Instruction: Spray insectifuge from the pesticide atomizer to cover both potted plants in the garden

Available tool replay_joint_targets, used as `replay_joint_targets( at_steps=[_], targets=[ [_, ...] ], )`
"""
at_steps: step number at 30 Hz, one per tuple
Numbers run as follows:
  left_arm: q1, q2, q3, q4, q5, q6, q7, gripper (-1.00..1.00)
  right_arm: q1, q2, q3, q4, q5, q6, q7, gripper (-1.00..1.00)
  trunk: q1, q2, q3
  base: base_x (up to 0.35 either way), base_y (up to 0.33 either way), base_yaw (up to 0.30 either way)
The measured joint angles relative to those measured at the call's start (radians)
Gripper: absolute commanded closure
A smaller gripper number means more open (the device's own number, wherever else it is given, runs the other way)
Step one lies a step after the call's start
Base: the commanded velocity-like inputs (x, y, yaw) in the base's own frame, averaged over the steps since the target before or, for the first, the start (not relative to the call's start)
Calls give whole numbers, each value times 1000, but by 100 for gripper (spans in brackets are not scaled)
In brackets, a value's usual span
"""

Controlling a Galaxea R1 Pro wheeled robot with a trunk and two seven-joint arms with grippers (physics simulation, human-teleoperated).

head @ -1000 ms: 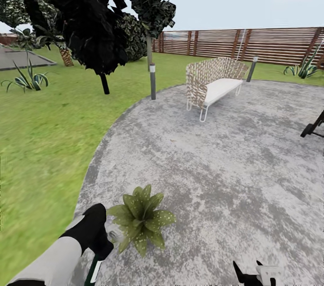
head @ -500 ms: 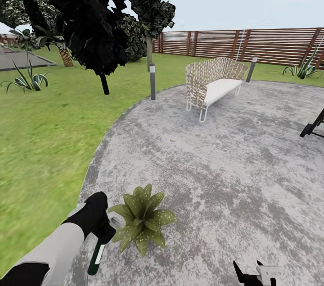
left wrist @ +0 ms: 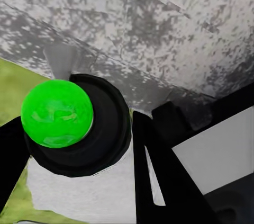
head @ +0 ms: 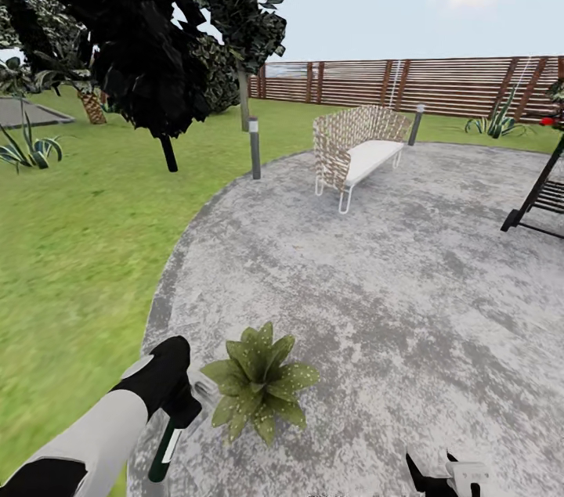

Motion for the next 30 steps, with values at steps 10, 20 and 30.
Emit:
replay_joint_targets(
  at_steps=[10,20,30],
  targets=[
    [3,-6,0,0,-2,1,0,100,0,0,0,0,0,0,0,-100,0,0,0,-26,316,-300],
    [3,-8,1,0,-1,1,1,100,0,0,0,0,0,0,0,-100,0,0,0,38,327,-300],
    [3,-8,-1,0,-2,2,2,100,0,0,0,-1,-1,0,0,-100,0,0,0,-88,337,-159]
  ],
)
